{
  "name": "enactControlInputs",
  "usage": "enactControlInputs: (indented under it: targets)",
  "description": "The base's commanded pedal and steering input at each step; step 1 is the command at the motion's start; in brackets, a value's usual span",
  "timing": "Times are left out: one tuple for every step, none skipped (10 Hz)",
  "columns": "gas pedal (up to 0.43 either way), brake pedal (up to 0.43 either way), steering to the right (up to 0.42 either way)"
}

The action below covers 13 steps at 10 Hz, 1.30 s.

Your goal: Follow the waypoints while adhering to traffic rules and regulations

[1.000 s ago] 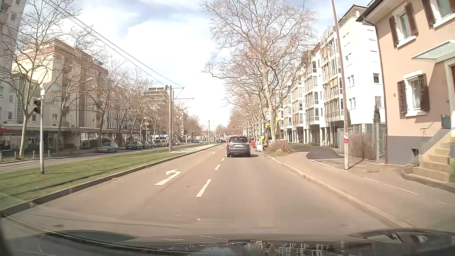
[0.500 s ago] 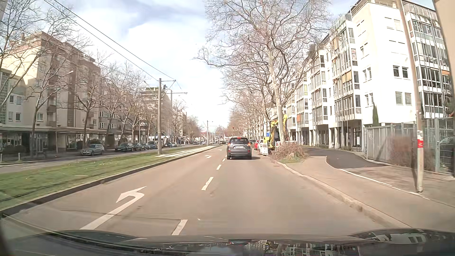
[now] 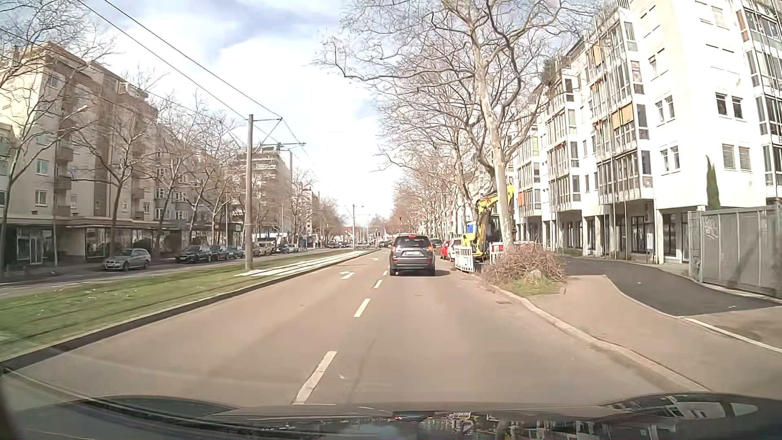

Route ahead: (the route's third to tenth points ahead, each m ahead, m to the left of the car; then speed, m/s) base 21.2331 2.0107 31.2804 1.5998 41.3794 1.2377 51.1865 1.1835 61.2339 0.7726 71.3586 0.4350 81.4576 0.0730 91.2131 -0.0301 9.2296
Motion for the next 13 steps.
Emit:
enactControlInputs:
  targets:
    - [0.0,0.183,0.003]
    - [0.0,0.183,0.003]
    - [0.0,0.183,0.003]
    - [0.0,0.183,0.004]
    - [0.0,0.189,0.004]
    - [0.0,0.189,0.004]
    - [0.0,0.189,0.006]
    - [0.0,0.189,0.009]
    - [0.0,0.189,0.009]
    - [0.0,0.195,0.009]
    - [0.0,0.195,0.009]
    - [0.0,0.195,0.008]
    - [0.0,0.207,0.009]
